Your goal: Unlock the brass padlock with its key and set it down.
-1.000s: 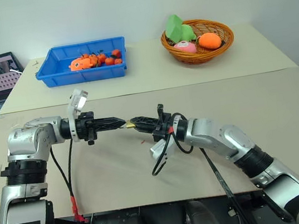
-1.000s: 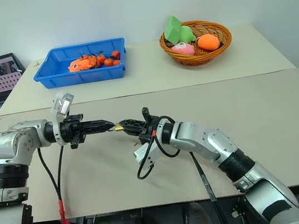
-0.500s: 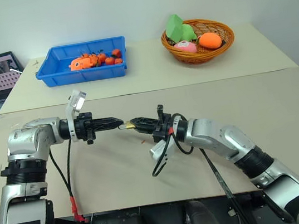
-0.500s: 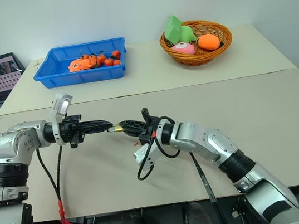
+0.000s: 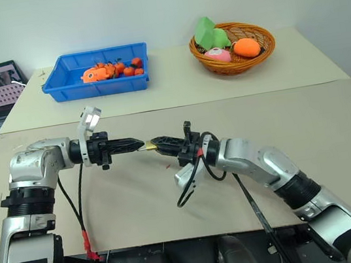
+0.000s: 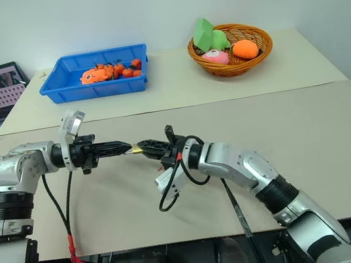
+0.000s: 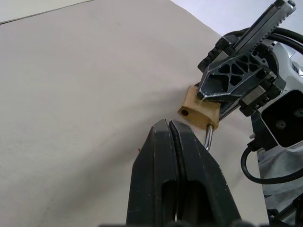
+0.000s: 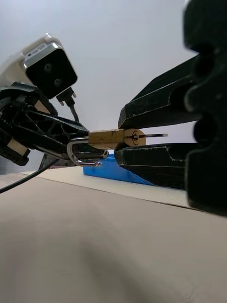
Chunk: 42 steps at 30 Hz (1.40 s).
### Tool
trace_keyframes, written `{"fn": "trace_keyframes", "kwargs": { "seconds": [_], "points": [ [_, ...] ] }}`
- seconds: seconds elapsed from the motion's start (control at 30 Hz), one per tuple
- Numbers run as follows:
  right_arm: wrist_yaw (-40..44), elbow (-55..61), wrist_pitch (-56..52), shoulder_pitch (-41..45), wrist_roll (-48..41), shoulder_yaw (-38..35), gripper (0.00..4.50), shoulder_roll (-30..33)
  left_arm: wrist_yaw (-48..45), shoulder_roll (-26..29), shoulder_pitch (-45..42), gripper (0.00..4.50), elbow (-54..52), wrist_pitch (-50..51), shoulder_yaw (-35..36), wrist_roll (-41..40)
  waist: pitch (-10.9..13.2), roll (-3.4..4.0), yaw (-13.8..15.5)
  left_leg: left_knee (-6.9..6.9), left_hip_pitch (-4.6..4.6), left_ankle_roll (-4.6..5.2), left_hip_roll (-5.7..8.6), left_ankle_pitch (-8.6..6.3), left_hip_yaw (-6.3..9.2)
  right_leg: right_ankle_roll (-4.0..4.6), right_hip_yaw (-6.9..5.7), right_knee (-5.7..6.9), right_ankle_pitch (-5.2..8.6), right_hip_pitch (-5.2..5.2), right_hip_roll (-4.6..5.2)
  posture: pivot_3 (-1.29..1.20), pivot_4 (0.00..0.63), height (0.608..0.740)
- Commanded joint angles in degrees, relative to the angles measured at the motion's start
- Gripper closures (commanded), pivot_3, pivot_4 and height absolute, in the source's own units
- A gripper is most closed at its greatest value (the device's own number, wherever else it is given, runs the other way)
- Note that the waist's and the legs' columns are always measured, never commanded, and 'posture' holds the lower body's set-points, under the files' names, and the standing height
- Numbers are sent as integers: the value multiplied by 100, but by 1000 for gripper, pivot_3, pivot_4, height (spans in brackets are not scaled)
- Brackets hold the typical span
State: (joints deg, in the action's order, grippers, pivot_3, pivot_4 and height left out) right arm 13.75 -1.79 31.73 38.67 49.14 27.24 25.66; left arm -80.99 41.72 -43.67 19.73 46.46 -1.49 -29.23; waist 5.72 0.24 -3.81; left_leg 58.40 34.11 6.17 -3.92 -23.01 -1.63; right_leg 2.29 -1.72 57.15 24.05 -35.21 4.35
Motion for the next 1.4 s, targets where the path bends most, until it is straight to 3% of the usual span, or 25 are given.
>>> {"fn": "trace_keyframes", "kwargs": {
  "seconds": [0.03,0.97,1.27,1.4],
  "points": [
    [-55,155,-103,205,-138,-249,4380,-41,-19,36,-103,4440,-79,-84,35,-8,0,0,2,0,0,0,0,0,0,0,0,0,0,0,0,0,150,644],
    [-315,-539,-86,403,1,-161,4380,-179,202,39,-104,4440,-76,-80,98,-17,-3,-4,-9,7,5,-1,3,0,0,-8,30,7,6,-5,-3,0,150,644],
    [14,-227,-309,174,-589,-479,4380,-50,-29,379,133,4440,-9,-1034,-112,543,-3,-4,-14,24,12,-1,1,0,1,-9,37,55,7,-9,-2,0,150,644],
    [172,-11,-408,-98,-764,-609,4380,111,-45,421,405,4440,-541,-1525,4,539,-3,-4,-1,50,23,3,6,-3,1,-14,43,84,28,-17,2,0,150,644]
  ]
}}
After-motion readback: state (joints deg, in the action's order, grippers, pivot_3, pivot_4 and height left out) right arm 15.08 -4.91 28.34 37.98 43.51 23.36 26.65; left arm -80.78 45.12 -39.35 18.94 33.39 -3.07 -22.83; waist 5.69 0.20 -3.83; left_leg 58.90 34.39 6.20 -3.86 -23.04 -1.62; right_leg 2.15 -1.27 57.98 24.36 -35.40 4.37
